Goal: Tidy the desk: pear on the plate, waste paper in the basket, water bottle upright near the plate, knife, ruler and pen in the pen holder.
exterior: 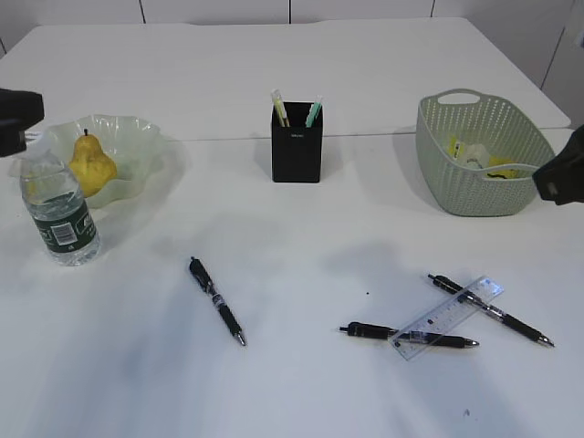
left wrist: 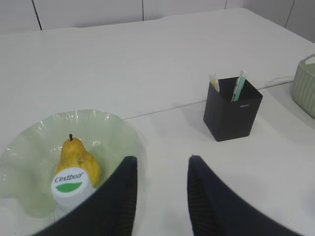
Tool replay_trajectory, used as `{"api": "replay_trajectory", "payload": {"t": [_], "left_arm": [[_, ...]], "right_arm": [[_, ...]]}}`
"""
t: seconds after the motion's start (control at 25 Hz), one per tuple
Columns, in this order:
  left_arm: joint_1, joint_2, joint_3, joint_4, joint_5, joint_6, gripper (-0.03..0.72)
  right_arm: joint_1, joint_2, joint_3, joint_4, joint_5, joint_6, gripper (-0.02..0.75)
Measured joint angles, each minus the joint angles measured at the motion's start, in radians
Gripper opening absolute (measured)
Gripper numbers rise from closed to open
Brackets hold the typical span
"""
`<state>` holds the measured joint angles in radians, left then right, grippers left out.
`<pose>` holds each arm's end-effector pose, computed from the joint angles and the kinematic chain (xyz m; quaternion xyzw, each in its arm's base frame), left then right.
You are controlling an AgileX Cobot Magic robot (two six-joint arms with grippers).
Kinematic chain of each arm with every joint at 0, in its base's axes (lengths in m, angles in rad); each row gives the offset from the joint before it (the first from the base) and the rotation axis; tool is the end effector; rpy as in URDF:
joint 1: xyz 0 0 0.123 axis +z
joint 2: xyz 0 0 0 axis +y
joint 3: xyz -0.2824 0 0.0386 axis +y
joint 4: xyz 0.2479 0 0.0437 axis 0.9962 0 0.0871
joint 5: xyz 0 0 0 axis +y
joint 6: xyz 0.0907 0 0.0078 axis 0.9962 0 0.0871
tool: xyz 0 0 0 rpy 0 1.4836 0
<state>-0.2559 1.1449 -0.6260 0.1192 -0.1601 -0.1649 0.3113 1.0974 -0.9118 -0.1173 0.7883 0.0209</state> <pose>0.2347 -0.0632 0.2865 0.0887 0.7917 -0.0987 0.5963 0.2068 0.0586 0.3190 -0.1608 0.9269 0.0031 0.3390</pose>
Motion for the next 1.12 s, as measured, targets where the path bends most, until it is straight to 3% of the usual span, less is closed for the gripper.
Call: {"api": "replay_trajectory", "payload": {"t": [0.52,1.12], "left_arm": [[0.0,-0.103,0.05,-0.049,0.25,0.0,0.24],[0.0,-0.249,0.137,-0.119,0.275,0.0,0.24]], "right_arm": [[0.0,0.0,0.0,0.018,0.072,0.0,0.261],[0.0,0.19,-0.104,0.146,0.229,0.168,0.261]]}}
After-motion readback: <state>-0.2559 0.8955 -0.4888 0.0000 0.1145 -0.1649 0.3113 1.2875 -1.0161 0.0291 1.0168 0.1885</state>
